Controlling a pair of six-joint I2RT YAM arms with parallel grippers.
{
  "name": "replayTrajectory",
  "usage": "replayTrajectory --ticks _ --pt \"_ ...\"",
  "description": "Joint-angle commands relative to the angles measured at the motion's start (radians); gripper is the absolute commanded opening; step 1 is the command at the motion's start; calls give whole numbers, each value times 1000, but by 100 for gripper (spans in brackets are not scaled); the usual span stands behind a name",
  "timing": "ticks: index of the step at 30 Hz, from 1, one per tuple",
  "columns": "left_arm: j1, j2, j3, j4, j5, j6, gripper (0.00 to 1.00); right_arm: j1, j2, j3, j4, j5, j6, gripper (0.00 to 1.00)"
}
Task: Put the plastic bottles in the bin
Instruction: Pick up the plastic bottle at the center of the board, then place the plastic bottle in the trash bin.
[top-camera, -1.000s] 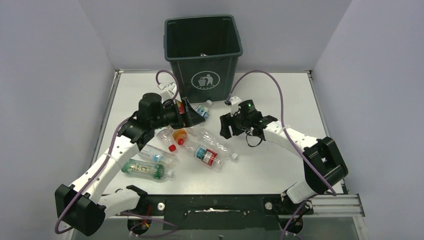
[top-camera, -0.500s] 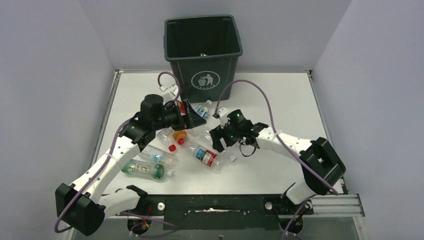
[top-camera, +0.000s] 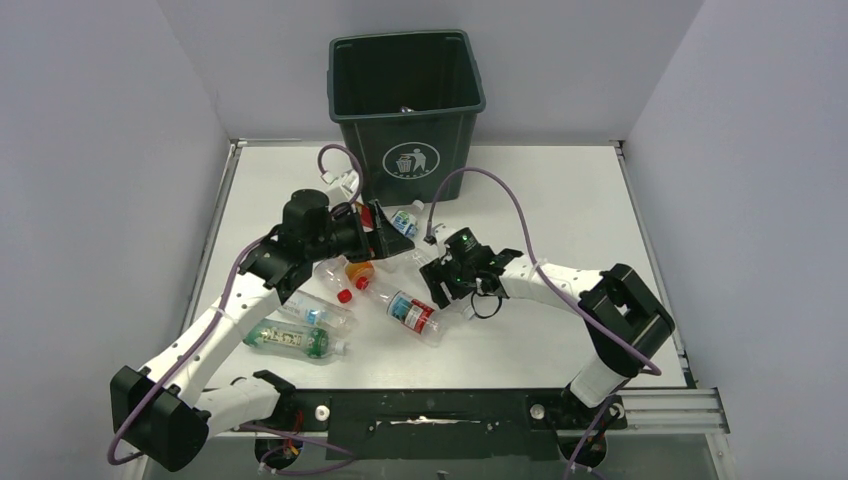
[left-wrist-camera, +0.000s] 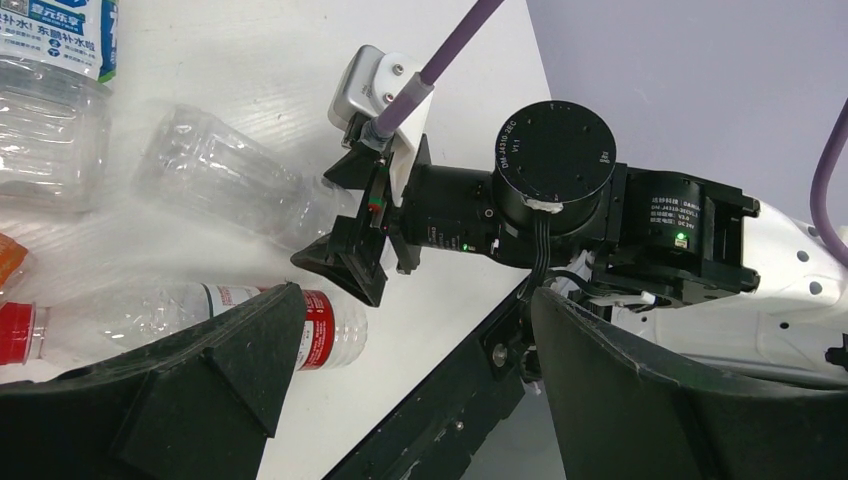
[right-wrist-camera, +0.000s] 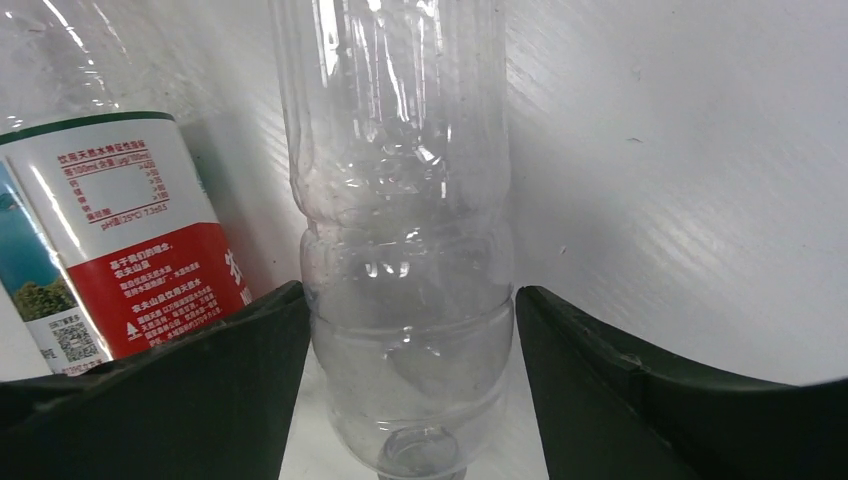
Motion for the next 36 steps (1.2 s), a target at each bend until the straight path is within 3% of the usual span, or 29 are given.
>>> replayTrajectory --ticks 1,4,6,13,21,28,36 --pt "-12 -7 23 39 -10 3 84 3 3 -6 20 52 13 70" --pt "-18 -3 27 44 -9 -1 84 4 -13 -16 24 55 19 50" --pt "-21 0 27 50 -8 -8 84 3 -35 -22 27 57 23 44" --pt "-36 8 30 60 -37 -24 84 -4 -144 -3 -25 101 36 43" --pt "-49 26 -6 183 -24 -100 84 -14 -288 73 -125 152 56 43" --pt "-66 41 -83 384 -11 -233 84 -2 -377 130 -146 96 81 44" --pt "-101 42 -103 431 -115 -264 84 25 -438 153 -122 36 120 45"
